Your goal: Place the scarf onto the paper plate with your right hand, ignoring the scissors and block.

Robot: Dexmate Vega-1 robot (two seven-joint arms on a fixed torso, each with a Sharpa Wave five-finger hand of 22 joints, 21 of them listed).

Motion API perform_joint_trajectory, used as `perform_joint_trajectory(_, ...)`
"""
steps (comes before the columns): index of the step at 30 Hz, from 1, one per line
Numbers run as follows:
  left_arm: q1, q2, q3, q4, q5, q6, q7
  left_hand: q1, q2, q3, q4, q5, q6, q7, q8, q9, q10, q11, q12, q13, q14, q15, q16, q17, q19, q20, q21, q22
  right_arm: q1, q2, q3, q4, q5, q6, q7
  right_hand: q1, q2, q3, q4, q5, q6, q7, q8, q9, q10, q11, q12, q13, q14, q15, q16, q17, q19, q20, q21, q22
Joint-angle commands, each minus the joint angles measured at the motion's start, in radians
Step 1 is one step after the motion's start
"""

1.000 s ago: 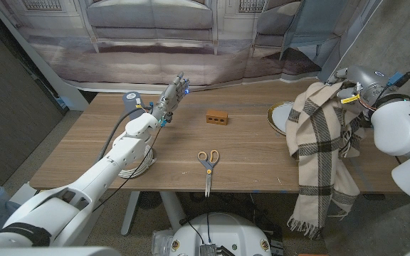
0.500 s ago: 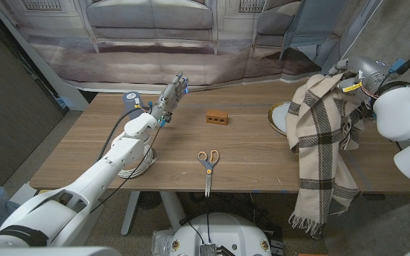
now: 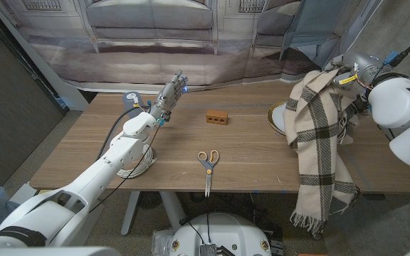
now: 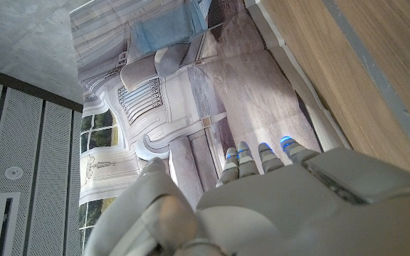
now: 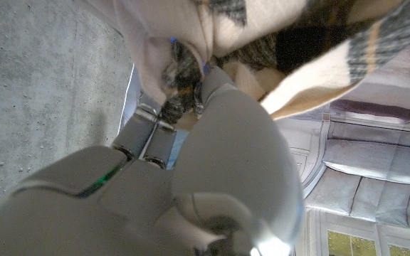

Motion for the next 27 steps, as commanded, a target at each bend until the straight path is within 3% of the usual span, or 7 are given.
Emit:
perform_joint_trajectory(1,0.005,-0.001,-0.004,0.004,-0.003,-0.013,0.003,0.004,0.007,-0.003,-0.001,0.002,0.006,0.005,-0.003,0.003,0.005,-0.003,0.004,0.006,0.003,0.003,0.004,0.005,-0.007,0.002,0.003,0.004,0.074,-0.045,-0.029,0.046,0.084,-0.011,-0.024,0.045,0.055,0.032,0.026,0.005,0.003,-0.003,0.003,0.0,0.013,0.001,-0.002,0.087,0.126,-0.214,0.005,0.003,-0.007,-0.143,0.006,-0.001)
perform_joint_trajectory(17,0.011,0.004,-0.004,-0.005,-0.002,-0.009,0.007,0.006,0.008,-0.005,-0.001,0.002,0.006,0.005,-0.002,0.003,0.005,-0.001,0.004,0.006,0.003,0.001,0.004,0.005,-0.008,0.003,0.002,0.004,0.183,-0.109,-0.101,0.082,0.186,-0.009,-0.066,0.044,0.054,0.036,0.024,0.004,0.016,-0.011,0.009,0.002,0.012,0.002,-0.011,0.095,0.128,-0.215,0.001,0.009,-0.008,-0.143,0.009,-0.006)
perform_joint_trajectory(27,0.024,0.003,-0.011,-0.01,-0.01,-0.019,0.01,0.006,0.009,-0.007,-0.001,0.002,0.007,0.005,-0.002,0.003,0.005,-0.001,0.004,0.006,0.004,0.002,0.004,0.005,-0.008,0.003,0.003,0.004,0.29,-0.146,-0.2,0.114,0.247,0.003,-0.089,0.042,0.054,0.038,0.024,0.004,0.018,-0.013,0.007,-0.001,0.015,0.005,-0.015,0.099,0.129,-0.215,-0.002,0.013,-0.008,-0.143,0.011,-0.009)
